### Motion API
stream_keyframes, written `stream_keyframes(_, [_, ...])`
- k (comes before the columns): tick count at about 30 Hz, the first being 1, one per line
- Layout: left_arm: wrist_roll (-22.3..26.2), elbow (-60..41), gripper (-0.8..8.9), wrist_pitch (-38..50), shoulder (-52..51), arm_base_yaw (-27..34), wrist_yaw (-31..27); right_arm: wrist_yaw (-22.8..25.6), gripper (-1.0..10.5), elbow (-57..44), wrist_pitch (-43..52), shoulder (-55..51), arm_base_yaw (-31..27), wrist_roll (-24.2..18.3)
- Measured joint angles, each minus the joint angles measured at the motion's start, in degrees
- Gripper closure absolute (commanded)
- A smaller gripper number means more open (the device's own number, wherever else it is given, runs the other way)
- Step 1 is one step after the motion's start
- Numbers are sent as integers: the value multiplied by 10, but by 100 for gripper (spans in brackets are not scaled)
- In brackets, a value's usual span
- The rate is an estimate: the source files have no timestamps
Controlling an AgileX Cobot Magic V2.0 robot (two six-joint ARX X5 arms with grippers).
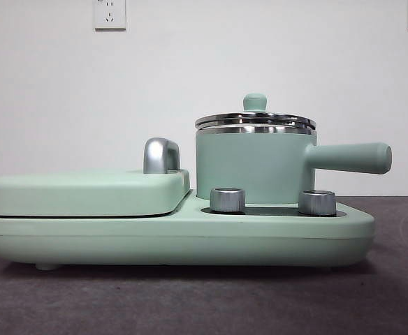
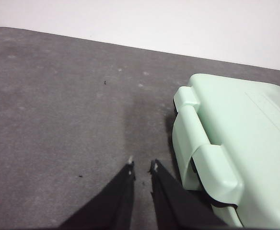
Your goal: Put the buns in a small steamer
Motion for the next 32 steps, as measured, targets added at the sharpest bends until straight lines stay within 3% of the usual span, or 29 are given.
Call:
stream_keyframes(2, [0,0,754,0,0,0,0,14,931,-50,46,-29,-4,-18])
stream_keyframes(8, [0,0,754,0,0,0,0,42,931,-126,54,-78,-7,-37])
stream_keyframes(15, [0,0,754,0,0,0,0,40,931,-172,41,-93,-7,-23])
stream_keyframes(32, [0,0,754,0,0,0,0,41,931,-174,43,-93,-7,-8])
